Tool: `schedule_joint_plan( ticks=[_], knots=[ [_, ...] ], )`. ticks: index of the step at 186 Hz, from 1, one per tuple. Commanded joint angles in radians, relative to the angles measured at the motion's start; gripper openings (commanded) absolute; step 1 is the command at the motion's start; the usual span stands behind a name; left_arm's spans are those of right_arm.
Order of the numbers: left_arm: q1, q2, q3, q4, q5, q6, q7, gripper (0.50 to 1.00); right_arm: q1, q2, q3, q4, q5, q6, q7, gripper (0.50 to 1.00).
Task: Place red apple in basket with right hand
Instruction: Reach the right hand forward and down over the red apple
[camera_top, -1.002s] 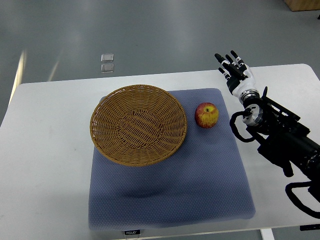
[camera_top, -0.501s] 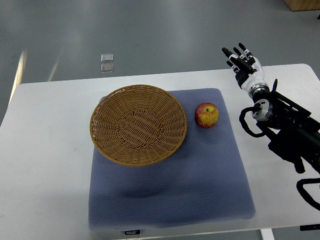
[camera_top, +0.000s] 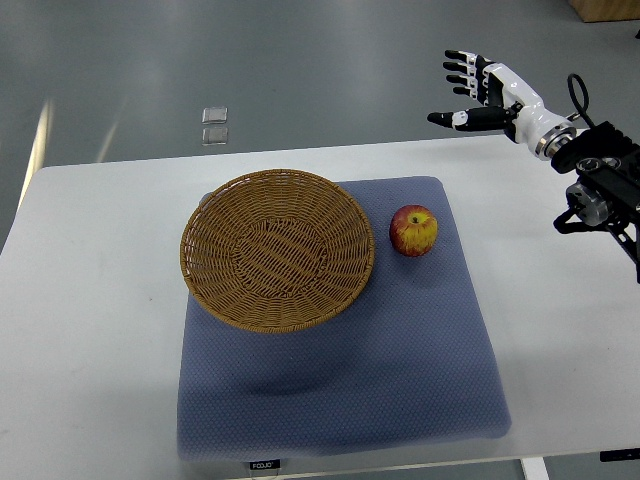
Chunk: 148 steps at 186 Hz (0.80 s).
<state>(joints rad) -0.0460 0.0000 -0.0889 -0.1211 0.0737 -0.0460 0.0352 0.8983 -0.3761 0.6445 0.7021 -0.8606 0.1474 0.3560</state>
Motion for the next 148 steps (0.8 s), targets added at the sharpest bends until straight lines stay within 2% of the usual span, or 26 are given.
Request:
schedule_joint_plan(
  ticks=[1, 5, 6, 24, 52, 91, 148],
  knots=[
    [0.0, 0.0, 0.0, 0.0, 0.0, 0.0, 0.0, 1.0, 0.021, -0.027, -0.025, 0.037, -0.094, 0.049, -0.002, 0.919],
    [0.0, 0.0, 0.0, 0.0, 0.0, 0.0, 0.0, 1.0, 0.021, -0.027, -0.025, 0.037, -0.094, 0.049, -0.002, 0.919],
    [0.0, 0.0, 0.0, 0.0, 0.0, 0.0, 0.0, 1.0, 0.046, -0.049, -0.058, 0.075, -0.136, 0.085, -0.002, 0.919],
    [0.0, 0.0, 0.0, 0.0, 0.0, 0.0, 0.0, 1.0, 0.085, -0.092, -0.141, 0.152, -0.208, 0.143, 0.0, 0.919],
    [0.0, 0.0, 0.0, 0.0, 0.0, 0.0, 0.0, 1.0, 0.166, -0.115, -0.261, 0.209, -0.356, 0.227, 0.003, 0.919],
    [0.0, 0.0, 0.0, 0.0, 0.0, 0.0, 0.0, 1.0, 0.254, -0.113, -0.384, 0.209, -0.566, 0.241, 0.009, 0.919],
    [0.0, 0.0, 0.0, 0.0, 0.0, 0.0, 0.0, 1.0, 0.309, -0.109, -0.577, 0.209, -0.676, 0.238, 0.028, 0.919]
  ],
)
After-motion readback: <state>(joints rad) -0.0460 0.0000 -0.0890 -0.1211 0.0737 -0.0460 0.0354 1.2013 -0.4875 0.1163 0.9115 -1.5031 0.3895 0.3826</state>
